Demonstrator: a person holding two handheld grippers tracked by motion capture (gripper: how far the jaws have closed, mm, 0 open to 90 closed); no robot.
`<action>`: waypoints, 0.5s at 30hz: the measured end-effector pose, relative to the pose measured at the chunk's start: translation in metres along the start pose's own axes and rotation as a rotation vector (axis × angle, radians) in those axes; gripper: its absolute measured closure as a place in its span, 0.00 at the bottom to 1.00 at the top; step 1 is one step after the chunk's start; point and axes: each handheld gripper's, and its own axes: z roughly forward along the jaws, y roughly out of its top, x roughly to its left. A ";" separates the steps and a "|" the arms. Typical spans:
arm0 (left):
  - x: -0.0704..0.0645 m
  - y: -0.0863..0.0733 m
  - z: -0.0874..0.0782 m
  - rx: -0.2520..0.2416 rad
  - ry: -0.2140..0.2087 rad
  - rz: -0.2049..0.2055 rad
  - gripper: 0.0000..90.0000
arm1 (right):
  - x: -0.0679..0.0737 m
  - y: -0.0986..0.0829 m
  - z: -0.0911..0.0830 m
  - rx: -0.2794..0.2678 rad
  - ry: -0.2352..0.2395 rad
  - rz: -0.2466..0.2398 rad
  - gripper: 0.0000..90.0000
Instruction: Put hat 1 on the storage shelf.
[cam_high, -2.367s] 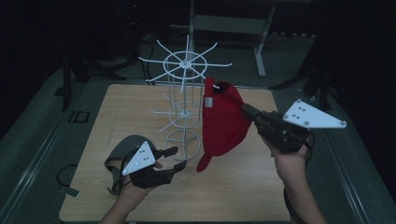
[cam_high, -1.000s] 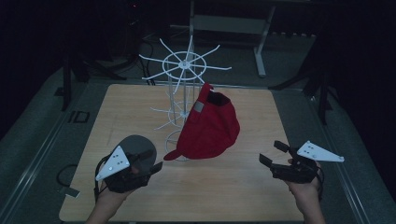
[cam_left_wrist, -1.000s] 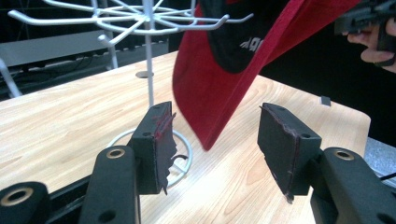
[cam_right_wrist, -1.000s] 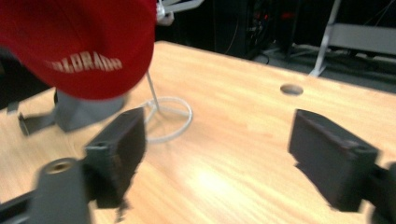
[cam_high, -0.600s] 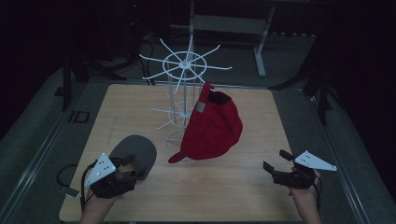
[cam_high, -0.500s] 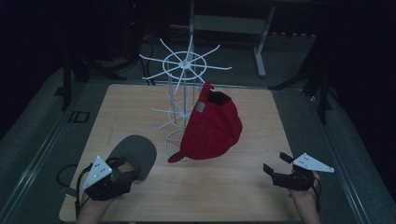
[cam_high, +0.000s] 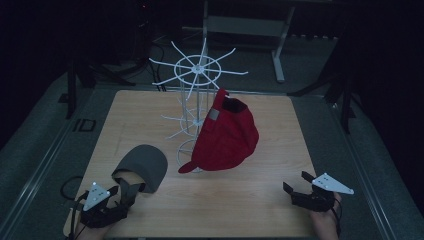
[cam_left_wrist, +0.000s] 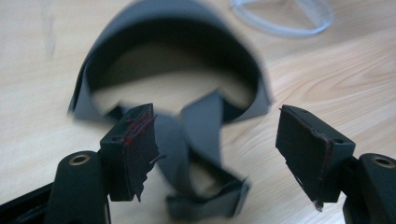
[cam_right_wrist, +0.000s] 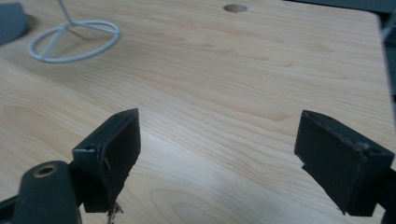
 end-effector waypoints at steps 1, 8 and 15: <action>0.000 -0.001 0.001 0.013 0.006 -0.014 0.33 | -0.001 -0.002 0.000 -0.001 -0.008 0.003 0.16; 0.002 -0.010 0.011 0.087 0.034 -0.047 0.32 | -0.004 -0.016 0.004 0.036 -0.033 0.006 0.16; -0.005 -0.011 0.016 0.128 0.053 -0.021 0.45 | -0.007 -0.021 0.006 0.048 -0.034 0.020 0.16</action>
